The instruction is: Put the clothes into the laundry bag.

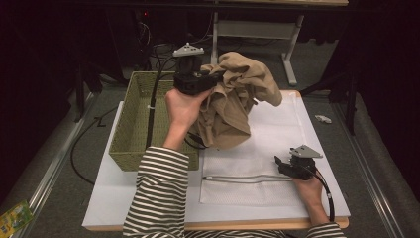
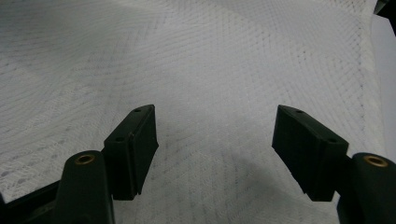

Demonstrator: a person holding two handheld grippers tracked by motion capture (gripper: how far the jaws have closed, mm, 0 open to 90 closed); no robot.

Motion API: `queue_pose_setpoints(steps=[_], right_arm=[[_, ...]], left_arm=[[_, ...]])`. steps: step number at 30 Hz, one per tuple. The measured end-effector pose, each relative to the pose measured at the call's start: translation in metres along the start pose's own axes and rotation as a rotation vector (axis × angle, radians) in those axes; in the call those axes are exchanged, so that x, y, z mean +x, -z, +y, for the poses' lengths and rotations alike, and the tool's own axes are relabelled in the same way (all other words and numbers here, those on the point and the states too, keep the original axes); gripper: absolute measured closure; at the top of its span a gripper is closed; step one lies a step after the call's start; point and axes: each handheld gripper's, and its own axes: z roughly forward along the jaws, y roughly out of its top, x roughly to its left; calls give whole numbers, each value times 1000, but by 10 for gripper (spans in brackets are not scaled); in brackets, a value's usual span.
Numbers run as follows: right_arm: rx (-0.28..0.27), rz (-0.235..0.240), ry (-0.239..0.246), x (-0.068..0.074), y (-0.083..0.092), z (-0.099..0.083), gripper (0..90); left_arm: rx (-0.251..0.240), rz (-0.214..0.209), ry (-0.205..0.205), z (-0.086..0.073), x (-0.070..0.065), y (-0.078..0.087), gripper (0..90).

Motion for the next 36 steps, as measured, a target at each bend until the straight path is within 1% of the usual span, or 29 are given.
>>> queue_pose_setpoints(steps=[3,5,6,7,10,15,20,21,22,24,25,26,27,29,30,31,33,36], right_arm=[[-7,-2,-1,-1,1,0,312],[-10,-2,-7,-1,1,0,316],[-10,-2,-8,-1,1,-1,328],[-19,-3,-20,-1,1,-1,346],[-20,-4,-17,-2,1,-1,352],[-18,-4,-32,-2,2,-1,348],[-27,-7,-40,-3,3,-1,338],[-34,-6,-32,-4,3,-1,338],[-40,-7,-46,-4,3,-2,339],[-37,-3,-54,-5,4,-2,340],[-47,-4,-56,-5,4,-2,348],[-57,-4,-58,-6,6,-3,349],[-65,-2,-73,-6,6,-3,350],[-66,5,-80,-7,6,-3,350],[-67,6,-75,-8,6,-3,350],[-67,3,-84,-7,6,-3,349],[-63,1,-76,-7,7,-3,350],[-65,3,-80,-6,6,-3,350]], left_arm=[[13,-26,-3,-3,-6,-12,810],[23,-36,-7,-6,-8,-20,809],[29,-41,-4,-7,-10,-24,809],[34,-46,-6,-9,-10,-28,809],[50,-55,-5,-13,-13,-38,810],[62,-70,-28,-17,-22,-49,809],[66,-92,-24,-21,-26,-61,808],[71,-95,-28,-22,-27,-64,808],[74,-95,-29,-23,-29,-66,808],[82,-94,-37,-26,-31,-72,808],[84,-92,-38,-28,-31,-75,808],[87,-92,-34,-30,-31,-79,807],[93,-92,-29,-32,-31,-82,807],[105,-92,-22,-37,-31,-90,807],[109,-92,-24,-40,-31,-94,807],[119,-93,-20,-42,-32,-98,807],[130,-93,-21,-47,-33,-105,806],[153,-92,-34,-54,-35,-116,805]])
